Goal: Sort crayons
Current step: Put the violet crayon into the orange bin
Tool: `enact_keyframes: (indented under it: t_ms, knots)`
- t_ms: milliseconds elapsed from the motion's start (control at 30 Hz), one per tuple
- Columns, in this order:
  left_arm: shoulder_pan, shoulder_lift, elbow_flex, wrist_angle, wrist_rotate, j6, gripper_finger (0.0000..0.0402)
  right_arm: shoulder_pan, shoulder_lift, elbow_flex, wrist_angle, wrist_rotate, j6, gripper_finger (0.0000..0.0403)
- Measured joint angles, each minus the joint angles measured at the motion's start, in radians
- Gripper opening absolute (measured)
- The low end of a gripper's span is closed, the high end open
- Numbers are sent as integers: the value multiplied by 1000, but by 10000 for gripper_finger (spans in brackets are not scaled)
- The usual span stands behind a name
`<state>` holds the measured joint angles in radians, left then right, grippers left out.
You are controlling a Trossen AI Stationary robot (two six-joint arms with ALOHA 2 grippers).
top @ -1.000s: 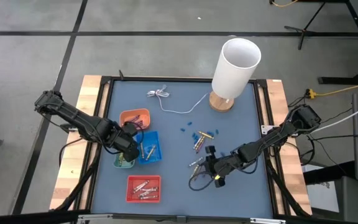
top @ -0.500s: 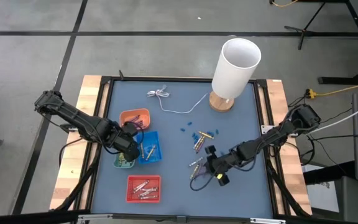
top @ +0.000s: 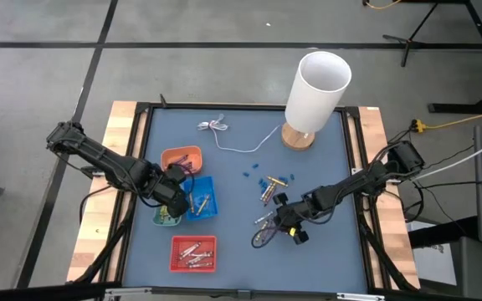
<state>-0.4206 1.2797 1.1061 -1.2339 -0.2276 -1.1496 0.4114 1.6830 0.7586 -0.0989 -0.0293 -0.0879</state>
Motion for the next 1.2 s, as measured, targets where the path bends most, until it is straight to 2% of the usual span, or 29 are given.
enact_keyframes:
  t_ms: [300,667,900,1100,1200]
  knots:
    - [0,0,0,0,-29,1,96,0,19,1,-1,-5,0,126]
    - [0,0,0,1,-103,11,96,0,17,-1,-5,-32,2,11]
    - [0,0,0,40,-178,61,96,0,-16,35,-41,-35,5,27]
    - [0,0,0,81,-224,63,96,-8,-23,162,-38,-22,-26,13]
    - [0,0,0,91,-228,73,96,-36,-23,233,-26,37,-65,11]
